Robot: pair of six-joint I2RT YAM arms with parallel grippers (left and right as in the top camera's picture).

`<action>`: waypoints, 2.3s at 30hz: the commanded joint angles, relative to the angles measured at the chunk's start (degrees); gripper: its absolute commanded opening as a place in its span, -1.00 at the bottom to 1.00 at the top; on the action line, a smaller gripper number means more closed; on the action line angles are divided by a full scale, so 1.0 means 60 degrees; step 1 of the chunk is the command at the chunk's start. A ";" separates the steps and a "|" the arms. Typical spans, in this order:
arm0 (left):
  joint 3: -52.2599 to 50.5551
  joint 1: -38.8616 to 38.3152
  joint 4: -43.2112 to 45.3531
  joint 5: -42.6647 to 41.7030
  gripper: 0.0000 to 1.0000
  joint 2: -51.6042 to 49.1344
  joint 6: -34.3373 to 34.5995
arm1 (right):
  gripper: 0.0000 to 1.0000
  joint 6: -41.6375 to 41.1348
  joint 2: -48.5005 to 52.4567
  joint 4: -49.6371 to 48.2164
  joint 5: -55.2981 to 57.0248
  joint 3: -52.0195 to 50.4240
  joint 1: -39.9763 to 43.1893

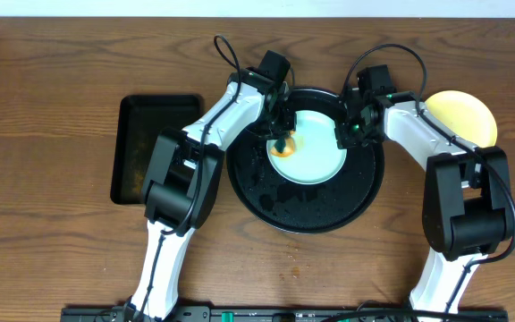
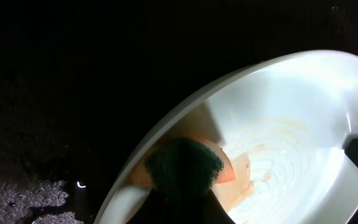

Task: Clean dirty plates on tray and stack at the side
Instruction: 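Scrub the pale-blue plate with the sponge in left gripper, then carry the sponge back to the black rectangular tray with left gripper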

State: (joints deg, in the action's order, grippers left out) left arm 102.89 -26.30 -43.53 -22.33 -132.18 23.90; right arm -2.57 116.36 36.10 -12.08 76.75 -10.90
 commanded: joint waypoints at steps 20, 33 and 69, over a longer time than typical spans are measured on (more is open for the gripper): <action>-0.0011 -0.0732 -0.2554 -0.1967 -0.85 -0.0193 0.0707 | -0.98 -0.0098 0.0219 0.0131 -0.0069 -0.0313 -0.0135; 0.1661 0.0568 -0.2357 -0.0576 -0.85 0.1942 0.0215 | -0.38 -0.0098 0.0219 0.0124 -0.0073 -0.0313 -0.0135; -0.2881 0.4900 -0.1577 0.4087 0.62 0.2714 -0.2517 | -0.05 -0.0095 0.0219 -0.1096 -0.0066 -0.1060 -0.0135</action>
State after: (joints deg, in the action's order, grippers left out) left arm 85.73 2.94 -52.84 1.72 -116.14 8.97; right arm -3.05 115.31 30.37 -15.64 73.63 -11.55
